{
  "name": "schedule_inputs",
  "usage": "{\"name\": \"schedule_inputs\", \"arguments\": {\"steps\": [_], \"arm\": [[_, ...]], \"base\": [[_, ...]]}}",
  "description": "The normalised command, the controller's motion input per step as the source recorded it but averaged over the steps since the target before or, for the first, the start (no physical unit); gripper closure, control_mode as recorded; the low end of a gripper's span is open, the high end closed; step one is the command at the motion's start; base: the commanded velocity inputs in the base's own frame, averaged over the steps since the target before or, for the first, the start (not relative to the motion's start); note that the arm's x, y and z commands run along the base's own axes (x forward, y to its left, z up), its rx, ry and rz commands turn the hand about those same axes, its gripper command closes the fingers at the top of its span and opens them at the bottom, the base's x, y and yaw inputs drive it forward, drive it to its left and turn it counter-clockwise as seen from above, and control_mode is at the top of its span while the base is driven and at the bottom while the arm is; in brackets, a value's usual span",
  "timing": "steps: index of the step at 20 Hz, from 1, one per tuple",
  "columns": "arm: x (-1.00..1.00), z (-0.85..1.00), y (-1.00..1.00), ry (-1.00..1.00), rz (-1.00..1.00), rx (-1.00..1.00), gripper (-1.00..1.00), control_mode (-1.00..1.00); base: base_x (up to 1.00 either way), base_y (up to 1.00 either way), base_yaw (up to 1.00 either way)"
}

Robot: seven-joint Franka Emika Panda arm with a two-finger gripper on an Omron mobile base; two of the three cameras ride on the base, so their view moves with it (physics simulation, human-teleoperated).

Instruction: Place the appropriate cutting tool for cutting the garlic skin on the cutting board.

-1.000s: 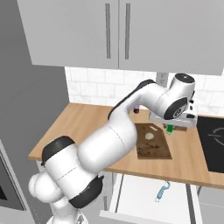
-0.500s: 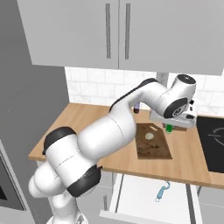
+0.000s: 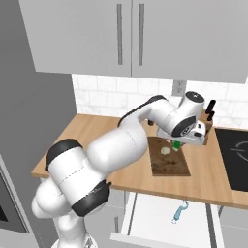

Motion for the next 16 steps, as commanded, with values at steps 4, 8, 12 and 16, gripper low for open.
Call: {"name": "schedule_inputs", "arguments": {"steps": [4,8,12,16], "arm": [[0.00,-0.11,0.01,0.00,0.00,0.00,1.00,-1.00],[0.00,-0.64,0.10,0.00,0.00,-0.04,1.00,-1.00],[0.00,-0.72,0.20,0.02,0.00,-0.07,1.00,-1.00],[0.00,0.00,0.00,0.00,0.00,0.00,1.00,-1.00]], "base": [[0.00,0.00,0.00],[0.00,0.00,0.00],[0.00,0.00,0.00],[0.00,0.00,0.00]]}}
